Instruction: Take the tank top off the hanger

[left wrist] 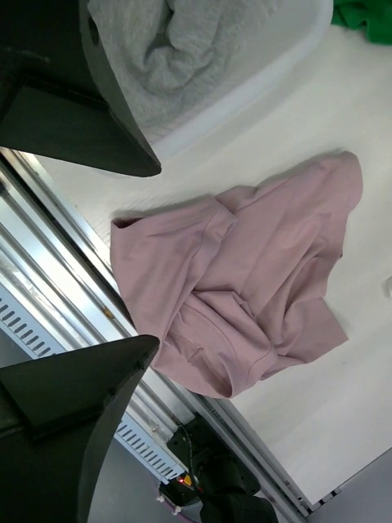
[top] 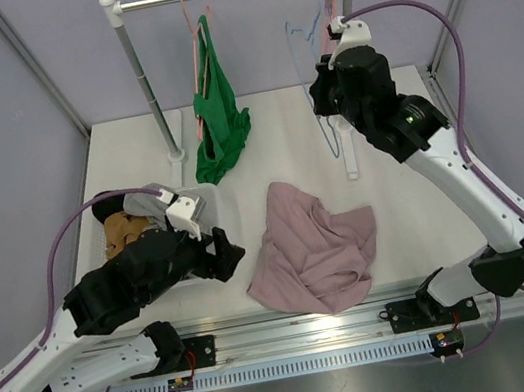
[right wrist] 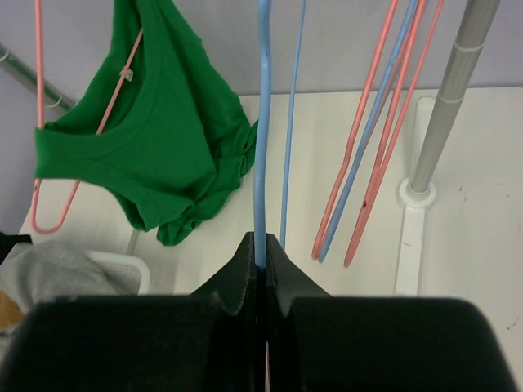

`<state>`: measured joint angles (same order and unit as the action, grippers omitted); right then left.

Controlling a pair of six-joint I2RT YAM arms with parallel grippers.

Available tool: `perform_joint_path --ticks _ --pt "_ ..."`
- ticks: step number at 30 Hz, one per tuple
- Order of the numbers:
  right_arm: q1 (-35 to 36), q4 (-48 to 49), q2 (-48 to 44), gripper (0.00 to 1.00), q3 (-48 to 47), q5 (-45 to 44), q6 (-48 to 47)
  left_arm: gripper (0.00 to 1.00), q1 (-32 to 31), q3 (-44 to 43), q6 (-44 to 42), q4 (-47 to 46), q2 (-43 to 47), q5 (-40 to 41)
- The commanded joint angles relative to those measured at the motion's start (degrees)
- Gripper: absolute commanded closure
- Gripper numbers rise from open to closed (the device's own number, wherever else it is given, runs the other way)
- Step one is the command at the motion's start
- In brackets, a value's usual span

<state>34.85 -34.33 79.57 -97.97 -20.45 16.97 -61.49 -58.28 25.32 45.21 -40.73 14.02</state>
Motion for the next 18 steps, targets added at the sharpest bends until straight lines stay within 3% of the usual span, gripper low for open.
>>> perform_joint_path --ticks 1,5,6,13,18 --pt "-2.3 0.4 4.6 1.00 -8.6 -4.3 -3.1 0.16 -0.2 -0.5 0.1 3.6 3.3 3.3" --pt "-6.0 -1.0 13.2 1.00 -16.5 -2.7 -4.0 0.10 -0.2 2.0 -0.2 3.7 5.9 3.6" --pt "-6.9 -1.2 14.5 1.00 -19.3 -2.1 -4.3 0.01 -0.2 2.5 -0.3 3.6 6.3 3.7" --pt "-10.9 -5.5 25.5 1.00 -31.5 1.2 -7.1 0.01 -0.1 5.1 -0.9 2.4 6.9 3.9" --pt "-11.0 -6.0 26.4 1.00 -29.4 0.7 -7.6 0.01 -0.2 5.3 -0.9 2.1 5.9 4.9"
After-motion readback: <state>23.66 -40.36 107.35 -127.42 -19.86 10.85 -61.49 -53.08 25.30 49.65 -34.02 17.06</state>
